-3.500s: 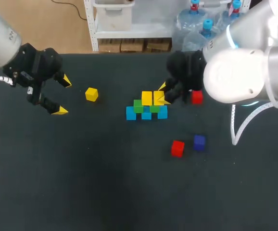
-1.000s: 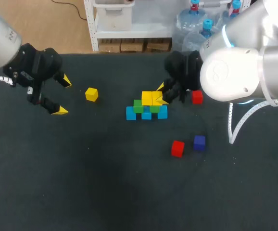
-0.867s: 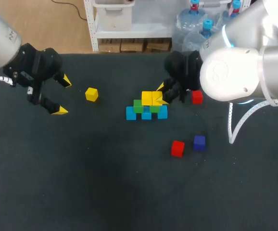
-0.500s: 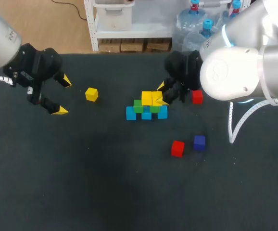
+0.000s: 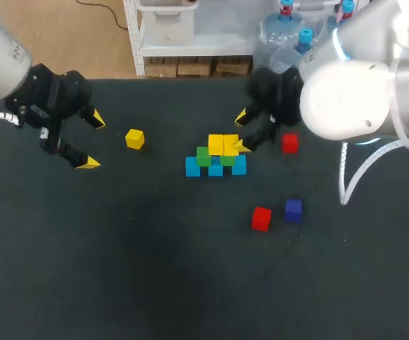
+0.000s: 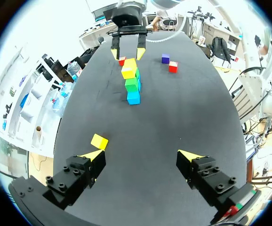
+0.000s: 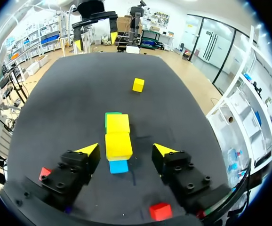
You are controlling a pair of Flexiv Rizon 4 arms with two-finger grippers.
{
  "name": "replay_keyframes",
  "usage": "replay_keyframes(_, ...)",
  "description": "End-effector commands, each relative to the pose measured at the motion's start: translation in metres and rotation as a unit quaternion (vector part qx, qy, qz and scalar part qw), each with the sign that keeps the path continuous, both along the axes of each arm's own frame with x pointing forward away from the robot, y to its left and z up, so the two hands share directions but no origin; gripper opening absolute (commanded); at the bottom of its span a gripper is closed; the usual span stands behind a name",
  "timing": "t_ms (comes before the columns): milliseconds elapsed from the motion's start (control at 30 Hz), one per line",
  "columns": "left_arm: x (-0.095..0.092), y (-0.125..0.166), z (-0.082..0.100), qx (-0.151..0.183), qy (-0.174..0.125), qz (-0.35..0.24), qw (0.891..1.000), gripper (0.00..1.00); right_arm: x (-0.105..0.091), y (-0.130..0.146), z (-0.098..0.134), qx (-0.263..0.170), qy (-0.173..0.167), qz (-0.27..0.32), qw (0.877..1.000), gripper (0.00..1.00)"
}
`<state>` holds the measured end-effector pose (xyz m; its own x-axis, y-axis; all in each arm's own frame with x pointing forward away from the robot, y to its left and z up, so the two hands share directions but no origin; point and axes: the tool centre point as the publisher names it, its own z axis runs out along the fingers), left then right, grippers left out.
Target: Place the blue cubes, place green cubes on the blue cubes, place the yellow cubes on the green cubes, then place the red cubes on the yellow cubes, and place purple cube on the red cubes.
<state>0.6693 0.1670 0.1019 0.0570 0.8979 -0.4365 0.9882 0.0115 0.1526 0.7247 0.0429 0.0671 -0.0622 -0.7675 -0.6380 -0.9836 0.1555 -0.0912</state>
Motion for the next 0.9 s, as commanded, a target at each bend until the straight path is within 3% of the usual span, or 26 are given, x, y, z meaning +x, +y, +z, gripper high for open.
replay_keyframes(33, 0.0, 0.001, -0.001, -0.002, -0.001, -0.002, 1.0, 1.0, -0.011, -0.015, 0.015, 0.001, -0.003, -0.008, 1.0, 0.77)
replay_keyframes(367, 0.0, 0.001, -0.001, -0.002, -0.001, -0.002, 1.0, 1.0, -0.021, -0.046, 0.024, -0.011, 0.002, -0.02, 1.0, 0.74)
replay_keyframes(467, 0.0, 0.001, -0.001, -0.002, -0.001, -0.002, 1.0, 1.0, -0.022, -0.055, 0.024, -0.008, 0.005, -0.025, 1.0, 0.69)
replay_keyframes(533, 0.0, 0.001, -0.001, -0.002, -0.001, -0.002, 1.0, 1.0, -0.023, -0.06, 0.024, -0.004, 0.007, -0.029, 1.0, 0.48)
replay_keyframes(700, 0.0, 0.001, -0.001, -0.002, -0.001, -0.002, 1.0, 1.0, -0.023, -0.069, 0.027, 0.0, 0.006, -0.036, 0.999, 0.23)
replay_keyframes(767, 0.0, 0.001, -0.001, -0.002, -0.001, -0.002, 1.0, 1.0, -0.023, -0.072, 0.027, 0.001, 0.007, -0.04, 0.999, 0.22)
replay_keyframes(833, 0.0, 0.001, -0.001, -0.002, -0.001, -0.002, 1.0, 1.0, -0.024, -0.076, 0.027, 0.002, 0.007, -0.042, 0.999, 0.0)
replay_keyframes(900, 0.0, 0.001, -0.001, -0.002, -0.001, -0.002, 1.0, 1.0, -0.024, -0.08, 0.027, 0.001, 0.007, -0.043, 0.999, 0.0)
